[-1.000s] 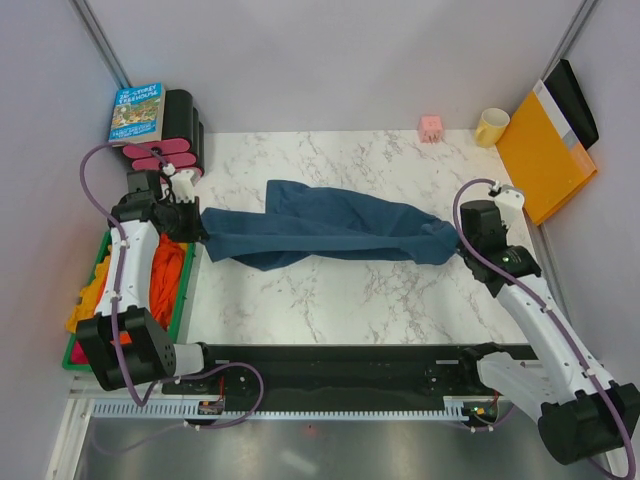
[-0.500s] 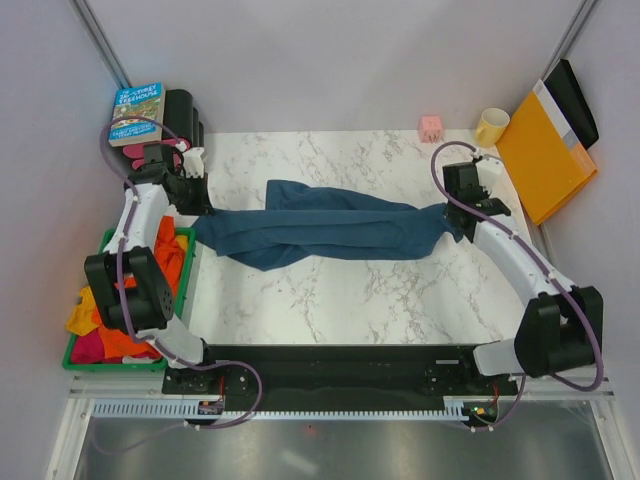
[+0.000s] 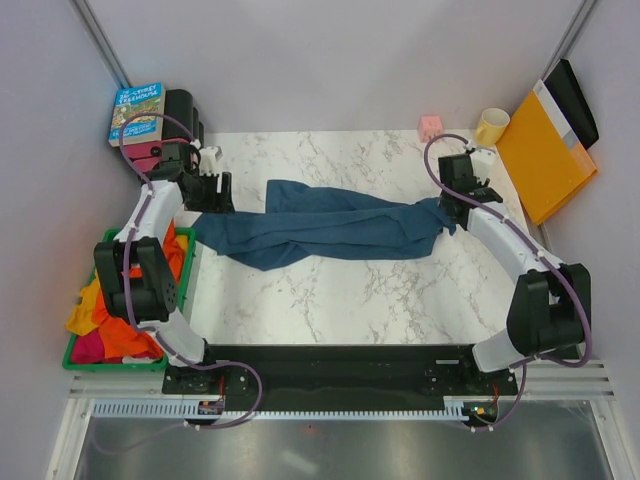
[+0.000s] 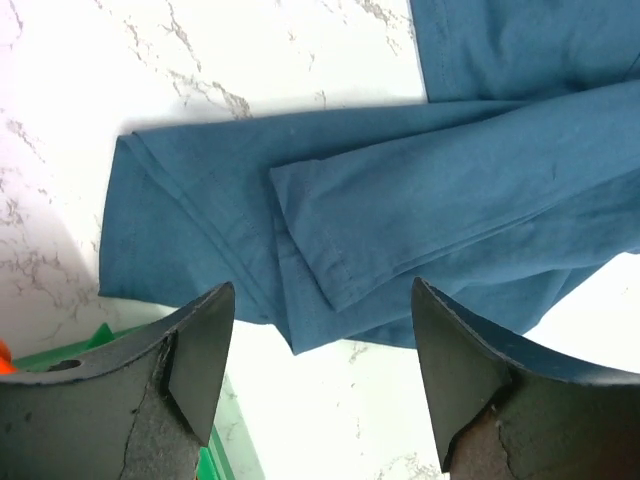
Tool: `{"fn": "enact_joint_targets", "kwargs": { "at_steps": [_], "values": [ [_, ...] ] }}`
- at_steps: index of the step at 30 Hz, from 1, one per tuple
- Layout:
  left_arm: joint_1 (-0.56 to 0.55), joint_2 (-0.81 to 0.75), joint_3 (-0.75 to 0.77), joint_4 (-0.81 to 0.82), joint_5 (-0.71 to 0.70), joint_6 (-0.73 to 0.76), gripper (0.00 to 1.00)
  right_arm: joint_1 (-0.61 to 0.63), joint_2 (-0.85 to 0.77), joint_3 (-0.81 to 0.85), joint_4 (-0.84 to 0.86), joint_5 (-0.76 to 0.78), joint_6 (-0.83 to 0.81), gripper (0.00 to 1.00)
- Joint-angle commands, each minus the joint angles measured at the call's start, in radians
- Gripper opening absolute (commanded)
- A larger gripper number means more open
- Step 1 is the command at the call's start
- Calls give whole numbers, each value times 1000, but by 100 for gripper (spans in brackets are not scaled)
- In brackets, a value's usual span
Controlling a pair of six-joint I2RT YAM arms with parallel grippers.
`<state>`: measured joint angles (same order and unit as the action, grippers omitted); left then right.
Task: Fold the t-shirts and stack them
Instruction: Flatten out the tshirt
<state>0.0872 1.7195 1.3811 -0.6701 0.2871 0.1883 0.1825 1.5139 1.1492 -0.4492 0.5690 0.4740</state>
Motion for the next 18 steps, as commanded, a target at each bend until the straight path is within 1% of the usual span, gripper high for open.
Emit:
{"fn": "enact_joint_targets", "kwargs": {
  "at_steps": [1, 3, 4, 6, 7, 8, 11, 15, 18],
  "values": [
    [-6, -98, -40, 50, 1, -23, 79, -3, -60, 44, 37, -36, -15, 51],
    [-23, -119, -92, 52, 1, -12, 78, 0, -84, 31, 38, -53, -12, 50],
    [-56, -126, -114, 55, -23, -4, 77, 2, -95, 11, 38, -63, -12, 49],
    [-76, -126, -178, 66, -42, 10, 72, 5, -118, -9, 44, -69, -9, 48],
    [-122, -121, -198, 72, -49, 10, 70, 8, -126, -32, 44, -69, -11, 47],
    [-135, -106, -229, 75, -52, 8, 67, 9, -130, -42, 44, -63, -14, 46],
    [-164, -75, -258, 93, -51, -9, 60, 9, -149, -74, 44, -58, -20, 43],
    [-172, -32, -254, 116, -58, -53, 59, 8, -185, -101, 44, -64, -26, 41],
    [-170, -37, -248, 129, -109, -67, 59, 9, -207, -115, 44, -67, -26, 41]
  ]
}}
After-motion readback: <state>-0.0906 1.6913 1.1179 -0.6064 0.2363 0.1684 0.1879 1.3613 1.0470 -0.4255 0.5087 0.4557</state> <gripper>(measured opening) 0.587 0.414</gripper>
